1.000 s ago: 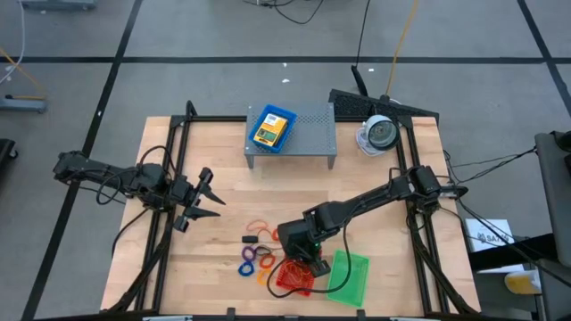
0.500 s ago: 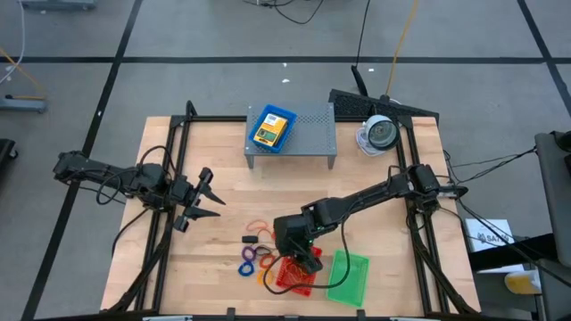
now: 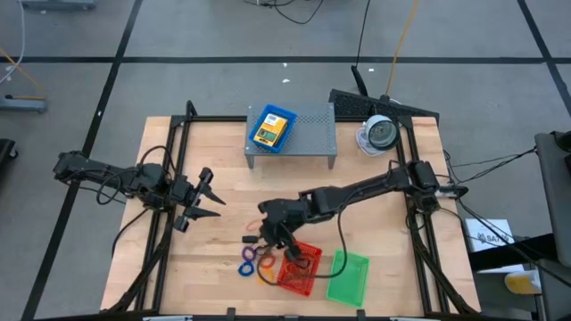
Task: Pick & Place Office Desk Supplies
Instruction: Put the black rubber band into the red bin
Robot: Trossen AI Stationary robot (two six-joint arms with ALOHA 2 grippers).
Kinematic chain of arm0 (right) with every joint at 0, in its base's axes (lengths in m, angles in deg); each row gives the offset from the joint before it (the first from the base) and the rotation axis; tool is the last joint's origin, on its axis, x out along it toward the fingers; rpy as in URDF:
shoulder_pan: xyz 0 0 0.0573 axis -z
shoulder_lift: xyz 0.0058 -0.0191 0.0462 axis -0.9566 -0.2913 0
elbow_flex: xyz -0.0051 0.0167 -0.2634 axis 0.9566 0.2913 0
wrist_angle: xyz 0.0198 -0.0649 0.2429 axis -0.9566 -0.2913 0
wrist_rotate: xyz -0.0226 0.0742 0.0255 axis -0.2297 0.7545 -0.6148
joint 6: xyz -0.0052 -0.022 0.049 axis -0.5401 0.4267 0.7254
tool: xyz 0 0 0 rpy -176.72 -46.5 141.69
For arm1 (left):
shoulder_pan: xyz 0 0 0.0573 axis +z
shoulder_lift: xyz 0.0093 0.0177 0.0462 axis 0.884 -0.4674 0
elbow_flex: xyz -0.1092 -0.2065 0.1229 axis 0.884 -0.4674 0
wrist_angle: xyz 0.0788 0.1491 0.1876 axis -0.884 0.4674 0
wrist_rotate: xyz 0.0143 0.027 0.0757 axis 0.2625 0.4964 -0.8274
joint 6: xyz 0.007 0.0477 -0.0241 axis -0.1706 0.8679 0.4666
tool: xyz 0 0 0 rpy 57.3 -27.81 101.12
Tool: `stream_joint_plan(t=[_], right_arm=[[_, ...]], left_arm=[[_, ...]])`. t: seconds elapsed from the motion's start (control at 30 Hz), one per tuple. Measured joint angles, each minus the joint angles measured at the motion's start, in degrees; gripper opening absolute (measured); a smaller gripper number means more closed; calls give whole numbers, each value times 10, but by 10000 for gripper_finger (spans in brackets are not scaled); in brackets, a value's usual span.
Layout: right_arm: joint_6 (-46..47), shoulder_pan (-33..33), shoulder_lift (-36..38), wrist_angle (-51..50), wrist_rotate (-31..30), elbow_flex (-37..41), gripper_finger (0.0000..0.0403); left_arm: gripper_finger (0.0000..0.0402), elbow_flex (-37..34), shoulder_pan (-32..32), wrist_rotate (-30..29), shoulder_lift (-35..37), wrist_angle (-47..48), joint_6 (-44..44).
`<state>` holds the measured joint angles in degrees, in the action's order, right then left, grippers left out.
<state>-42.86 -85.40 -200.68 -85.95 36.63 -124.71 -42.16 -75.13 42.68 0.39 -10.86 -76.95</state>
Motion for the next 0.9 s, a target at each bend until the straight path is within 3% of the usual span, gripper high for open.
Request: stream_joint_plan(t=[0.37, 0.9], right_arm=[[7, 6, -22, 77, 3, -5, 105], [15, 7, -109, 72, 1, -23, 100]], left_arm=[[157, 0, 0, 0, 0, 0, 3], [157, 0, 0, -15, 0, 2, 2]])
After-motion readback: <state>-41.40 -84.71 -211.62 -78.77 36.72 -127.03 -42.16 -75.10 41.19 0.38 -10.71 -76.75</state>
